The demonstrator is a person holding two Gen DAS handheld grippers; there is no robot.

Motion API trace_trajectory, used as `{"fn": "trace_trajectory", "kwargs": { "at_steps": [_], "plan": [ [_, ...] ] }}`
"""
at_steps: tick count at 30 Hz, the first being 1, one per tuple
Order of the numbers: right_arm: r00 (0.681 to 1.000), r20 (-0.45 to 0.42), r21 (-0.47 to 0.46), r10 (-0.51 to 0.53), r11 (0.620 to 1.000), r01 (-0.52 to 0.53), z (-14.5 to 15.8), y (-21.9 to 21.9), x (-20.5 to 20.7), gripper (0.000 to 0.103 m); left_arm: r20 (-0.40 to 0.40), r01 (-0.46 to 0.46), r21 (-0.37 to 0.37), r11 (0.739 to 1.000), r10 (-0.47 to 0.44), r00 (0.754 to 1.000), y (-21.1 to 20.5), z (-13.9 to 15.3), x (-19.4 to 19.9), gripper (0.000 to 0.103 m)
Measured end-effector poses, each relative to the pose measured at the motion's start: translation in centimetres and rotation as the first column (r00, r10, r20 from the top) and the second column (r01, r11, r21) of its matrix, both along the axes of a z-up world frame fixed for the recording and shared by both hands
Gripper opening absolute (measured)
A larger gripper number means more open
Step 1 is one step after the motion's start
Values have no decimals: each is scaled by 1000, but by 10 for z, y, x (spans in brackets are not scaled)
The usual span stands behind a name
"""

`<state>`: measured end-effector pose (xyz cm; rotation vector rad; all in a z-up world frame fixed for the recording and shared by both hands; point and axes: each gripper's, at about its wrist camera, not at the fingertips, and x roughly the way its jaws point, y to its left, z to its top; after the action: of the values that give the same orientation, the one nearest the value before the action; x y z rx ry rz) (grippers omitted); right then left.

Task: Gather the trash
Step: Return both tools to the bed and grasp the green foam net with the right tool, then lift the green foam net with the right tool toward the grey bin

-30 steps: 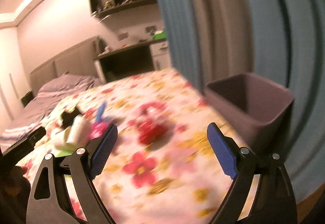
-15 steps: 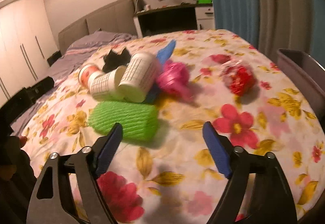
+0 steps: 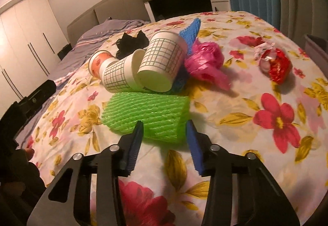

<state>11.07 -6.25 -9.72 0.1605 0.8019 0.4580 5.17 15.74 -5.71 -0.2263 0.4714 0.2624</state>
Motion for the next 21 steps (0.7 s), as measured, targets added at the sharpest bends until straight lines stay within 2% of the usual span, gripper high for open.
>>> {"fn": "trace_trajectory", "kwargs": {
  "at_steps": [7,10,16,21],
  "plan": [
    [999,3,35,34,999,-34,2,1,-2,14,-12,11,2,1000,-11,1000,0,-4,2,97],
    [999,21,50,41,998,-42,5,-3,-6,9,-12,13,4,1000,-13,1000,-1,-5,3,97],
    [997,75,52,35,998,-39,17,-17,-24,7,-20,18,0,1000,-18,1000,-4,-6,6,97],
    [992,127,50,-15,999,9,28,-39,-38,7,-29,36,3,999,-36,999,-10,-7,10,97]
  ]
}}
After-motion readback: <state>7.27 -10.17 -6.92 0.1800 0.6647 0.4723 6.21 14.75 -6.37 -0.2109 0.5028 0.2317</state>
